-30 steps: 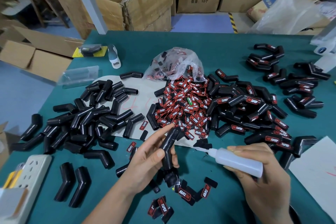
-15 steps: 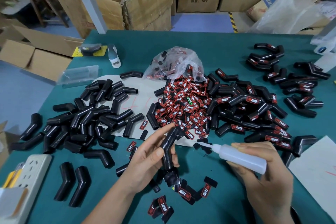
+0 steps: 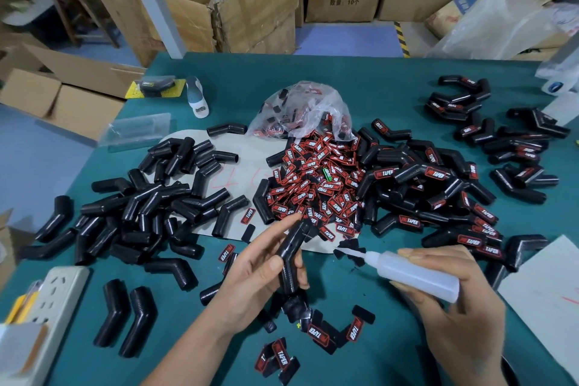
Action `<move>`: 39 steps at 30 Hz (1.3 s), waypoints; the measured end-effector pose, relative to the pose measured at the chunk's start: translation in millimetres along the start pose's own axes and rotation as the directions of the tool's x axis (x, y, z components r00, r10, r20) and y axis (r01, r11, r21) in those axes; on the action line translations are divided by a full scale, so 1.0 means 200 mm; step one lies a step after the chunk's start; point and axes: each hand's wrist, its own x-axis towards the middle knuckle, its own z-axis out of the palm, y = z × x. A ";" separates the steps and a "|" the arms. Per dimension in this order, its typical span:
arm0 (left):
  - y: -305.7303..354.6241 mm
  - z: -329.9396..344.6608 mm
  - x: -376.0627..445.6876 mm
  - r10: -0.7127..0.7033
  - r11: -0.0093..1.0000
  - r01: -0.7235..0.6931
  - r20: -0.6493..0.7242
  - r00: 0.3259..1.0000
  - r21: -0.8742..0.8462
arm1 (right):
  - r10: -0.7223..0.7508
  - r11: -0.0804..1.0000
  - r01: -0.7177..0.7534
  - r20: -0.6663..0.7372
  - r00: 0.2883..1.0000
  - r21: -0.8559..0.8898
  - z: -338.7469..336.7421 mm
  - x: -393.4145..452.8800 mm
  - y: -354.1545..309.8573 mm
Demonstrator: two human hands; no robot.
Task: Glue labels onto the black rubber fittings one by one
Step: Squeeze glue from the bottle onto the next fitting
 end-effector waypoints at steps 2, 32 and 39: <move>0.00 0.01 0.00 -0.004 1.000 0.004 -0.003 1.000 -0.005 | -0.017 1.000 0.017 0.035 0.999 0.013 0.00 0.00 -0.01; 0.00 0.00 0.00 0.005 0.996 -0.002 -0.030 1.000 0.094 | -0.033 0.999 0.033 0.053 0.998 0.000 0.00 0.00 -0.01; 0.00 -0.01 0.00 0.008 0.994 -0.005 -0.028 1.000 0.105 | -0.018 0.999 0.016 0.070 0.997 0.028 0.00 0.01 -0.02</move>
